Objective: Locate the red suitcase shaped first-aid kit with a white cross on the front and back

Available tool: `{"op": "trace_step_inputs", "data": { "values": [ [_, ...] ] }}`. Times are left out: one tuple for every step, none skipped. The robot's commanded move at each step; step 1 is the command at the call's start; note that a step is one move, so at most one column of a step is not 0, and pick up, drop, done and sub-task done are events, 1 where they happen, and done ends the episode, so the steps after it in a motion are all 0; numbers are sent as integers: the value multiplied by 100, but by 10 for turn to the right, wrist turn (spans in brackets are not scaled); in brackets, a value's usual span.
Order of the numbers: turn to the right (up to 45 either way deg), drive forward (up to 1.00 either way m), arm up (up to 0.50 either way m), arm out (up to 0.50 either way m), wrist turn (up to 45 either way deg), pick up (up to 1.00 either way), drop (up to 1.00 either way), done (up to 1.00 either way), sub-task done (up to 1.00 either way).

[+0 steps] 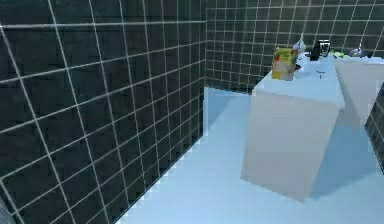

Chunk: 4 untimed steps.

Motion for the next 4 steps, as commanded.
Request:
{"op": "trace_step_inputs", "data": {
  "values": [
    [0, 100, 0, 0, 0, 0, 0, 0, 0],
    [30, 0, 0, 0, 0, 0, 0, 0, 0],
    [0, 75, 0, 0, 0, 0, 0, 0, 0],
    [270, 0, 0, 0, 0, 0, 0, 0, 0]
  ]
}}
